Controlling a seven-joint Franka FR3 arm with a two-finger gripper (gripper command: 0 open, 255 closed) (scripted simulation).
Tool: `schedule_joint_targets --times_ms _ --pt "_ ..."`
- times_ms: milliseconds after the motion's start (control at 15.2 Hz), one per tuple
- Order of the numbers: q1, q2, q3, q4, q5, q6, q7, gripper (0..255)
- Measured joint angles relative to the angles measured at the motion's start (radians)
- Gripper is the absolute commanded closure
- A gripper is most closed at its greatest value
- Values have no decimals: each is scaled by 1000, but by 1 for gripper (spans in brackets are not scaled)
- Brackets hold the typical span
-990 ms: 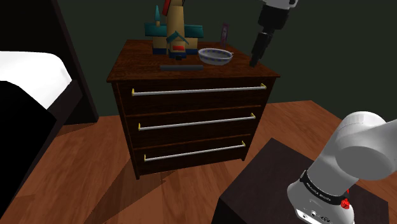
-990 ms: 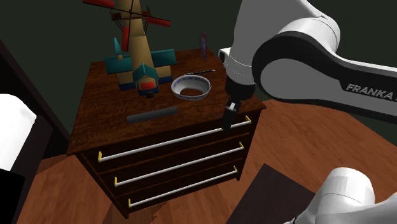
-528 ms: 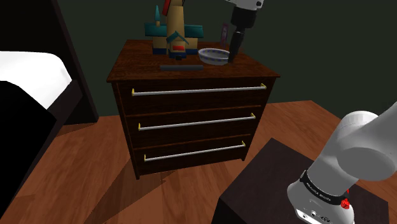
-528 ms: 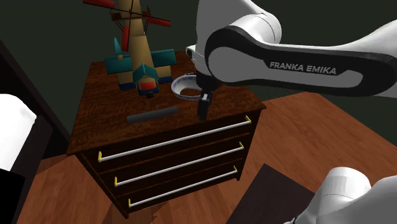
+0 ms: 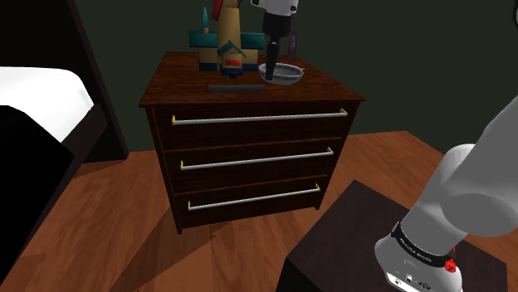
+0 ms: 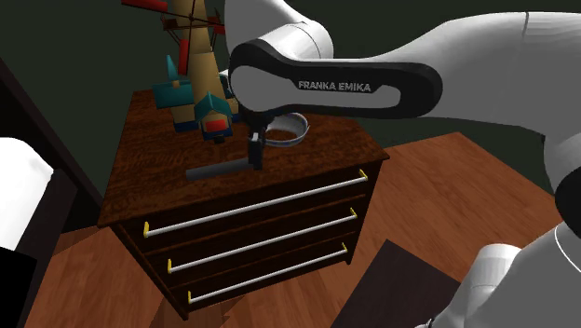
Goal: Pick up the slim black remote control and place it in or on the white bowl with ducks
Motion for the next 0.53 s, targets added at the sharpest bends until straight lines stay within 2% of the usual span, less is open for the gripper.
schedule_joint_targets --times_ms 528 --pt "34 336 34 386 -17 -74 -157 0"
